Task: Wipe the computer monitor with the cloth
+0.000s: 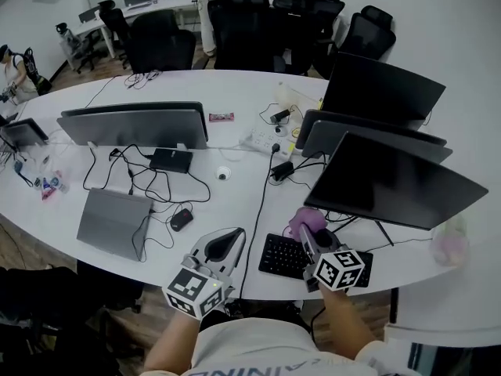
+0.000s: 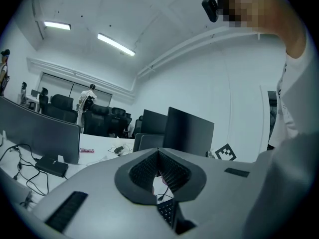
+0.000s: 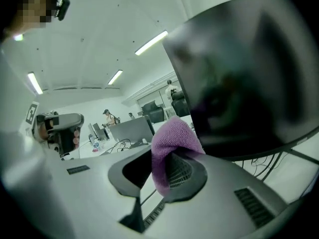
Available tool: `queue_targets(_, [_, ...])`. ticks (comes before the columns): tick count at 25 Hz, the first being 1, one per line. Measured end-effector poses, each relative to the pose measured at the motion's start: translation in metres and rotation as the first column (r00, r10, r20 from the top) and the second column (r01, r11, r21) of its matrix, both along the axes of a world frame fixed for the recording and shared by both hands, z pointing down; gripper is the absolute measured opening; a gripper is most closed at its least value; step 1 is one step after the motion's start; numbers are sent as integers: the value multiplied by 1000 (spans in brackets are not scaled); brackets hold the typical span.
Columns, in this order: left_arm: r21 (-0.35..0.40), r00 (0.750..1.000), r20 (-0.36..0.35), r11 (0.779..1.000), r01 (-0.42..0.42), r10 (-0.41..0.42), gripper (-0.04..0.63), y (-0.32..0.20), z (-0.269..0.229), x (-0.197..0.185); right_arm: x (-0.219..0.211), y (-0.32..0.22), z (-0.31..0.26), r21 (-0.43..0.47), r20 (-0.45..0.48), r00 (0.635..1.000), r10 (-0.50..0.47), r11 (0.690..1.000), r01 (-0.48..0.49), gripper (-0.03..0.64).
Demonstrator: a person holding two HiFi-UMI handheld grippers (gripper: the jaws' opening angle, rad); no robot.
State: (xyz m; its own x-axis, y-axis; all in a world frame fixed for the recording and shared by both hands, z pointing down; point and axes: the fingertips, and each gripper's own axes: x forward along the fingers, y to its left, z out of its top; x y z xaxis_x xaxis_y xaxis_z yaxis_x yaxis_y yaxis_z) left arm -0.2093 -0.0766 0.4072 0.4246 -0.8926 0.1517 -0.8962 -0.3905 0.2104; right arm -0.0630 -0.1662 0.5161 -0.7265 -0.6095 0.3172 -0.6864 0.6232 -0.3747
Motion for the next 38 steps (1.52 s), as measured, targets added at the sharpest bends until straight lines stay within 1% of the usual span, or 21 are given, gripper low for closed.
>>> queue_targets(3, [4, 1000, -6, 1000, -17, 17, 5, -4, -5, 10, 11, 9, -26, 79, -26, 1000, -6, 997, 8, 63])
queue_targets(5, [13, 999, -7, 999, -33, 33, 5, -8, -10, 18, 16, 16, -44, 147, -65, 998, -24, 989, 33, 63])
queue_targets(7, [26, 999, 8, 999, -48, 48, 5, -12, -15, 26, 20, 23, -61, 215, -104, 994, -41, 975, 63, 63])
queue_targets(9, [43, 997, 38, 997, -64, 62, 5, -17, -21, 35, 24, 28, -77, 265, -118, 992, -43, 961, 73, 63])
queue_targets(12, [67, 994, 58, 993, -97, 93, 5, -22, -30, 50, 37, 32, -104, 321, -104, 994, -18, 946, 50, 63])
queue_targets(16, [99, 988, 67, 984, -148, 142, 5, -30, -42, 74, 62, 36, -137, 367, -70, 997, 31, 930, -4, 63])
queue_targets(21, [114, 979, 62, 973, -201, 195, 5, -37, -47, 101, 92, 40, -165, 438, -75, 993, 93, 897, -51, 63])
queue_targets(24, [123, 975, 58, 968, -221, 215, 5, -40, -49, 112, 108, 38, -172, 459, -79, 989, 127, 885, -77, 63])
queue_targets(28, [127, 973, 47, 964, -232, 228, 5, -44, -51, 119, 119, 35, -175, 448, -56, 988, 144, 888, -104, 63])
queue_targets(32, [130, 972, 38, 963, -234, 231, 5, -47, -52, 121, 120, 31, -177, 442, -42, 991, 129, 892, -98, 63])
queue_targets(38, [120, 974, 36, 967, -226, 224, 5, -48, -48, 120, 114, 31, -172, 429, -40, 996, 81, 901, -56, 63])
